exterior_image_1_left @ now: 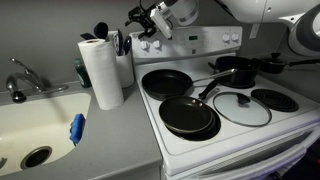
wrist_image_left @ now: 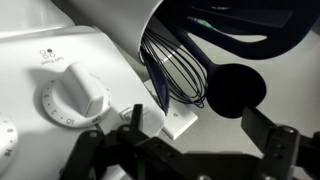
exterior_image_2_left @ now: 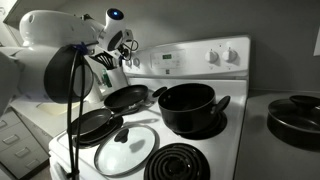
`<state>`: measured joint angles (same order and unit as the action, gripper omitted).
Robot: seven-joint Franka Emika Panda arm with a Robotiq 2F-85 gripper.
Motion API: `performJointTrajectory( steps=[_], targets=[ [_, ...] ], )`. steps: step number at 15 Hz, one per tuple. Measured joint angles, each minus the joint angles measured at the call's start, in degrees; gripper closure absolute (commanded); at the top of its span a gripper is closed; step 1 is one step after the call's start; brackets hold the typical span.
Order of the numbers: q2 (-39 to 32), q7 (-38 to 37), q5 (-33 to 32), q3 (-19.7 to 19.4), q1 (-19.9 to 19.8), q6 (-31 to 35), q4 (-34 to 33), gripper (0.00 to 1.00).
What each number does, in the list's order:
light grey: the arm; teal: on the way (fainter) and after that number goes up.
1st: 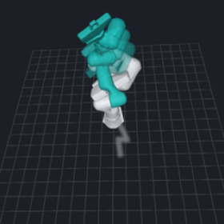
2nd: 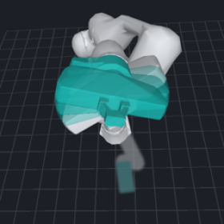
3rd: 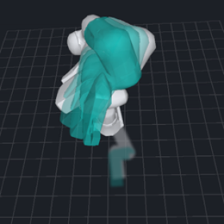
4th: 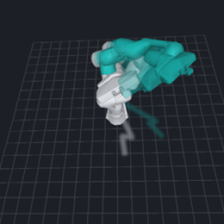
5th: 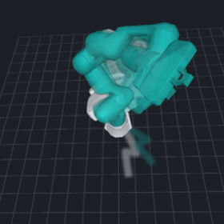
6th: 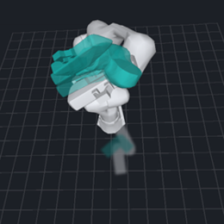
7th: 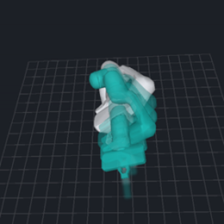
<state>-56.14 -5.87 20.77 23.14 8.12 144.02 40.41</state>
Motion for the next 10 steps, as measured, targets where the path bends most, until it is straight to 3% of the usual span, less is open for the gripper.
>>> performJointTrajectory(
  steps=[10],
  targets=[
    [-2.04,1.02,0.0,0.98,0.0,-1.47,-2.42,0.0]
  ],
)
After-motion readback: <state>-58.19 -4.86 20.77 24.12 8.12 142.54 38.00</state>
